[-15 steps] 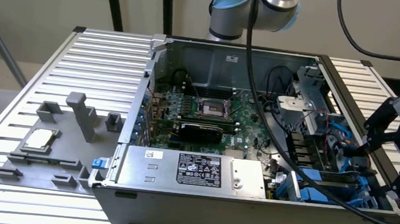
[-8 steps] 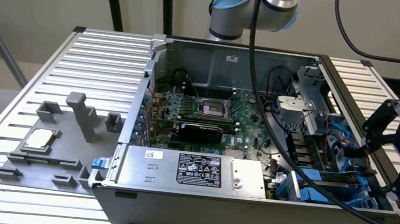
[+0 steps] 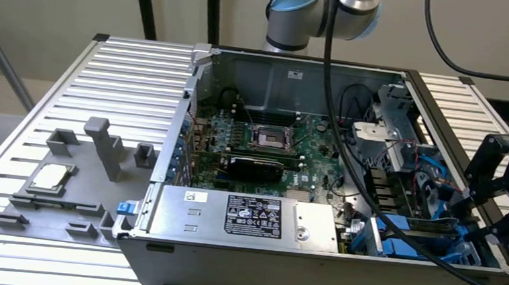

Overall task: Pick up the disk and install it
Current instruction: 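Insert the first disk wire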

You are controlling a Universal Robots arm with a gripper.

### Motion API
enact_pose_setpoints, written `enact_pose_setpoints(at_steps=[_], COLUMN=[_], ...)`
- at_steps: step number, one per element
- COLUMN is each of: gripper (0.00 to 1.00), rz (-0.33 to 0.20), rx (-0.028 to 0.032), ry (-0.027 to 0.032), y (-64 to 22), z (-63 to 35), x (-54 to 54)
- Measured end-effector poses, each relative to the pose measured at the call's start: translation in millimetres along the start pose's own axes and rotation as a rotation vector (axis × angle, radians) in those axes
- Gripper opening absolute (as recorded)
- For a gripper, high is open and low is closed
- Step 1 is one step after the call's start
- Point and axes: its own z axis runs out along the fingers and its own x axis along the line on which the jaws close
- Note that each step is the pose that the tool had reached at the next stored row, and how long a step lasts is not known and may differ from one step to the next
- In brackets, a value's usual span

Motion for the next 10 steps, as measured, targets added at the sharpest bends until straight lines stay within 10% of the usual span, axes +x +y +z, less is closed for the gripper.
enact_pose_setpoints(at_steps=[10], gripper=[0.35], rz=[-0.025], rx=[-0.0037], ry=[0.0013], y=[0.2], z=[-4.0], x=[-0.4])
